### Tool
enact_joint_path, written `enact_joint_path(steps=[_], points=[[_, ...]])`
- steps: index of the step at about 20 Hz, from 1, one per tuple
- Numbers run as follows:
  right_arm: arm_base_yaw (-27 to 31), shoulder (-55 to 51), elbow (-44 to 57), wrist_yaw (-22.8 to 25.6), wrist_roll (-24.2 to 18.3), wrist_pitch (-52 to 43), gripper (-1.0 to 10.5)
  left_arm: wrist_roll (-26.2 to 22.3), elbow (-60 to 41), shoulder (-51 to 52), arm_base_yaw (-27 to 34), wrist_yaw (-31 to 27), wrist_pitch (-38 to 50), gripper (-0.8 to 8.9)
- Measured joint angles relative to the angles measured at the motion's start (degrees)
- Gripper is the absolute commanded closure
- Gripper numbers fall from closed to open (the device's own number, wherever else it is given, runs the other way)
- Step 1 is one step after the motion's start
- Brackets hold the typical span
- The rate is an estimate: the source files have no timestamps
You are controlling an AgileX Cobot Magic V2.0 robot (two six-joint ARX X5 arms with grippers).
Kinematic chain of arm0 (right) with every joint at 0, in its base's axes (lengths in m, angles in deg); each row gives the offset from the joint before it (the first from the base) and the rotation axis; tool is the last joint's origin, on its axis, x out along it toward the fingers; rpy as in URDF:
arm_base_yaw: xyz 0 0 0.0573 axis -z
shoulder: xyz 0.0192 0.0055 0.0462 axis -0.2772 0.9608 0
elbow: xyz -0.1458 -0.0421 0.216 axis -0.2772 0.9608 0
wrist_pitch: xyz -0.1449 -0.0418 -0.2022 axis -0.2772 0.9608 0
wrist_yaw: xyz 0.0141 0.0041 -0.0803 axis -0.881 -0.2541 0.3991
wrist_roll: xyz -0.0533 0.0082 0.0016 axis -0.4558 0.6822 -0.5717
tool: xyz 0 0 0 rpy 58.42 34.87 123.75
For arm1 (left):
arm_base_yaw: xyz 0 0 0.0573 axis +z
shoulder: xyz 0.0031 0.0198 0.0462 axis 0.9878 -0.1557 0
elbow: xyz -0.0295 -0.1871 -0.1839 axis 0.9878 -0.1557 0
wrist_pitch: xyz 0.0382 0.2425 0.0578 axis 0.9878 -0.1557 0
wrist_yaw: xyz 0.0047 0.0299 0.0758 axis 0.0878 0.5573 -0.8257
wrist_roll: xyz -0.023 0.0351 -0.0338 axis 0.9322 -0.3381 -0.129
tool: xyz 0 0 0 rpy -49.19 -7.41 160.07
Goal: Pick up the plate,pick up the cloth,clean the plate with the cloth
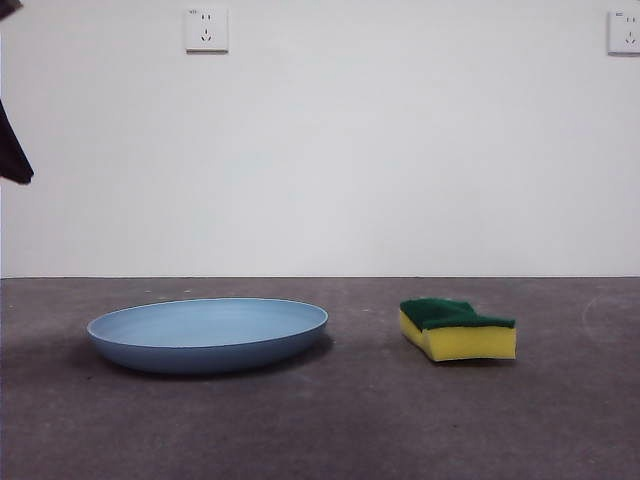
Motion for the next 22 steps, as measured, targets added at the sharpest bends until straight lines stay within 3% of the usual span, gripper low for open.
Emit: enact_joint_path(steps=[3, 9, 22], points=[[0.00, 0.63, -0.02, 0.00, 0.00, 0.00, 5.3, 0.02, 0.00, -0.96, 0.00, -0.20, 0.00, 5.04], [0.02, 0.63, -0.02, 0.00, 0.02, 0.00, 5.3, 0.39, 0.77, -5.60, 0.00, -0.20, 3.32, 4.96], [0.00, 0.63, -0.02, 0.00, 0.02, 0.00, 5.4, -0.02, 17.84, -39.85, 0.00, -4.55, 6.10, 4.98]])
